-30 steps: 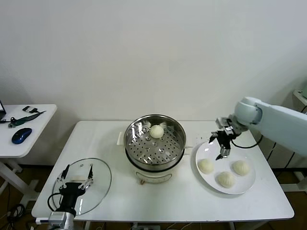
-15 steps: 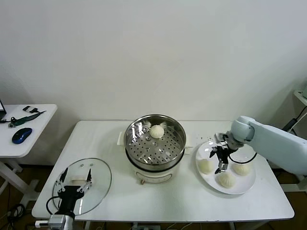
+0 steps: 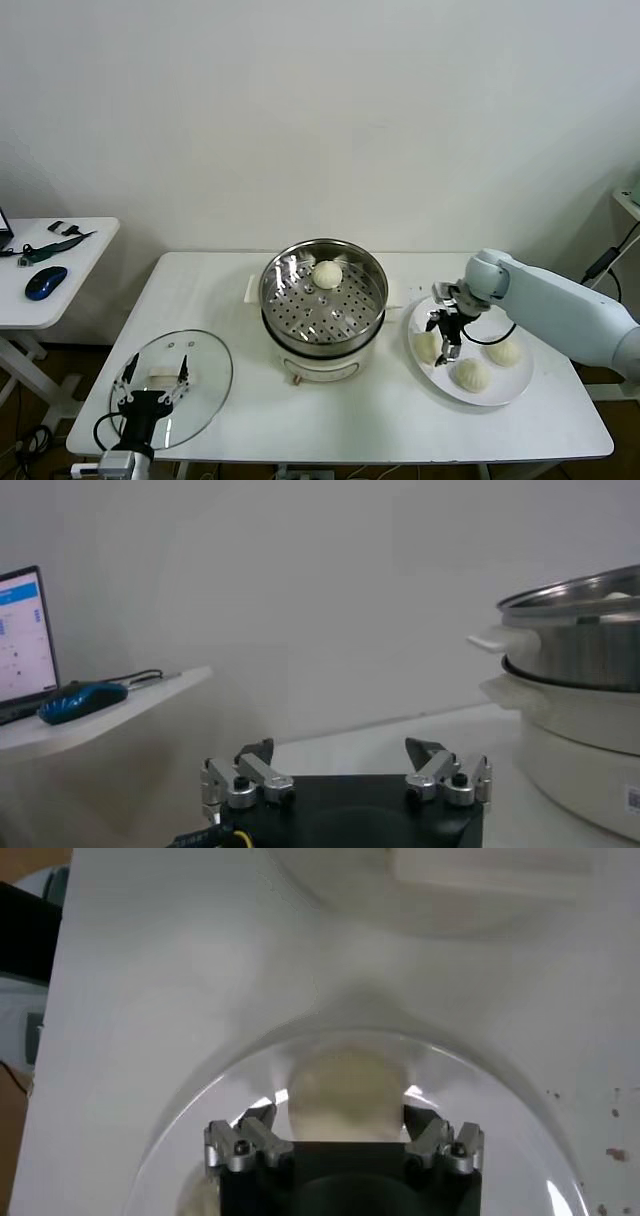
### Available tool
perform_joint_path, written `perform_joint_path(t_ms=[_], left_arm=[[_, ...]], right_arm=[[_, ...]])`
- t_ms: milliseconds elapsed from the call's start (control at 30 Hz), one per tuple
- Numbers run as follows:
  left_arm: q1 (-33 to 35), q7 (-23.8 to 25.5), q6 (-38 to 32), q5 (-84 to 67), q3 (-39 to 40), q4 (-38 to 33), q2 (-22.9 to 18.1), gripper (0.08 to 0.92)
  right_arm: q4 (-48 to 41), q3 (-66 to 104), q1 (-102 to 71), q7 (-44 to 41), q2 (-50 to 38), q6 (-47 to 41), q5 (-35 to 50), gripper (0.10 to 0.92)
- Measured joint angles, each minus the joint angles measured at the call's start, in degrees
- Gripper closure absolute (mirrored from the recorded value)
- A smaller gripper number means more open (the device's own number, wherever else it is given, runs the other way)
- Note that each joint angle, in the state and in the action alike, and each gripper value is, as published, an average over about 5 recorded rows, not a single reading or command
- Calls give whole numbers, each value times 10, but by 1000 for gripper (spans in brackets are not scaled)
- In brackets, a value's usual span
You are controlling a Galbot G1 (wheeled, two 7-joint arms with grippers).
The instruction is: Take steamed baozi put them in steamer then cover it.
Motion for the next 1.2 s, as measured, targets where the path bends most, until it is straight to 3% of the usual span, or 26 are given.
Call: perform_joint_path(t_ms=[233, 600, 1200], left_arm=[[-1, 0, 0, 0, 0, 1, 0, 177], [1, 0, 0, -2, 3, -4, 1, 177], [4, 2, 1, -3, 19, -17, 5, 177]], right_arm=[[-6, 1, 3, -2, -2, 4, -1, 344], [-1, -30, 67, -4, -15, 16, 26, 355], [11, -230, 377, -6, 73, 13, 216, 355]])
